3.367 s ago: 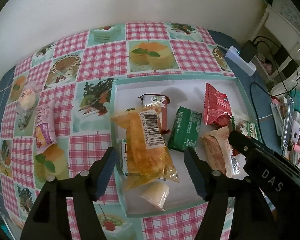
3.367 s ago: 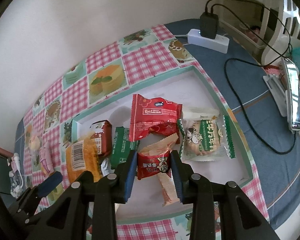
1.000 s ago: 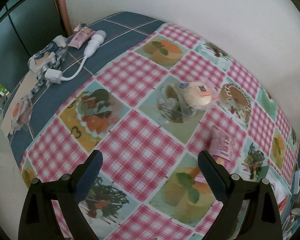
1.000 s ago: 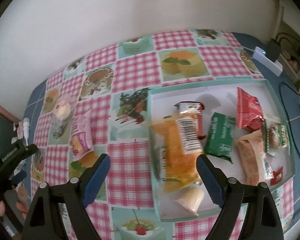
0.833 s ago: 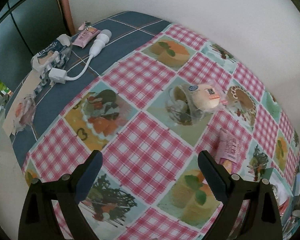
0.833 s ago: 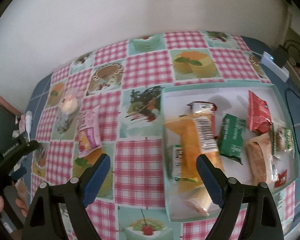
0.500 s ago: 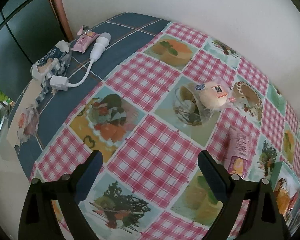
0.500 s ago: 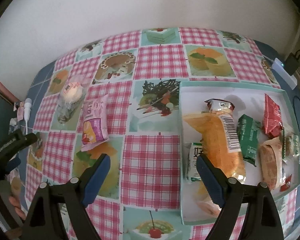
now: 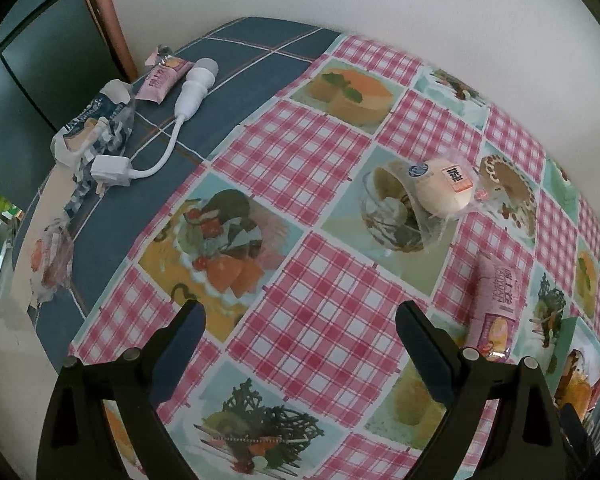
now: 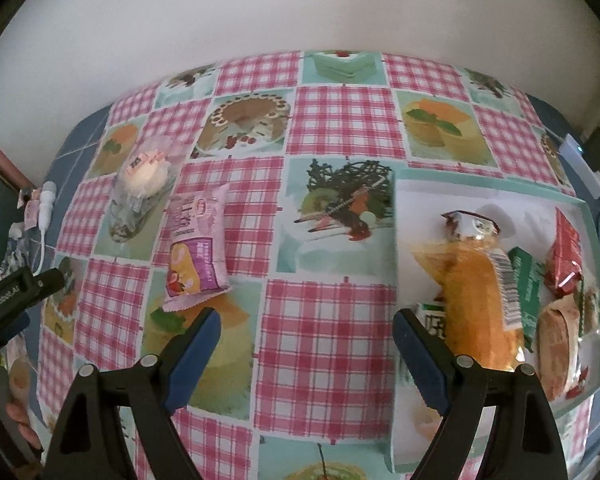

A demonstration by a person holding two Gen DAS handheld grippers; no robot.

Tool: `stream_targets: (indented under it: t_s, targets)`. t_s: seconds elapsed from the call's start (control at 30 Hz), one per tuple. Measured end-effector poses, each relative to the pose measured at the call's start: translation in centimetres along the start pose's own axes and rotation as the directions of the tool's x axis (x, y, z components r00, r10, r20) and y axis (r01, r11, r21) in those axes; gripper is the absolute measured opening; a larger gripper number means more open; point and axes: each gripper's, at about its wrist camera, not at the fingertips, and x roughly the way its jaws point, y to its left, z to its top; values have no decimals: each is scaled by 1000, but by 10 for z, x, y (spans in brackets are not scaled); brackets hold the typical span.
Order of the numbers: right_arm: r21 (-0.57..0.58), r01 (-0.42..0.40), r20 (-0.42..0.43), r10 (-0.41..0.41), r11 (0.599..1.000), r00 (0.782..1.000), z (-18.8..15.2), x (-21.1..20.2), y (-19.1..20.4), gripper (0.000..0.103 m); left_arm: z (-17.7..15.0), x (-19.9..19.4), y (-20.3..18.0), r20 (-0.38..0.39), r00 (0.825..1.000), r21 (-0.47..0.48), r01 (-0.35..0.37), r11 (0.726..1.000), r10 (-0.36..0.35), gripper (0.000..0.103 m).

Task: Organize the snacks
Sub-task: 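Grasp round bun in clear wrap with left tool while right tool grasps pink swiss roll packet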

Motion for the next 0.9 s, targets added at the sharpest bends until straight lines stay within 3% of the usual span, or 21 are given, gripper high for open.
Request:
stream_targets:
  t_s: [0.67, 0.9]
  targets:
    - [-36, -91, -23, 90, 995, 996, 24, 48, 48, 90, 26, 31, 1, -37, 999, -20, 35, 999, -36, 96]
    - [-58, -97, -51, 94, 994, 994, 32, 68, 63, 90, 30, 34, -15, -25, 999, 25, 41, 999, -41, 96]
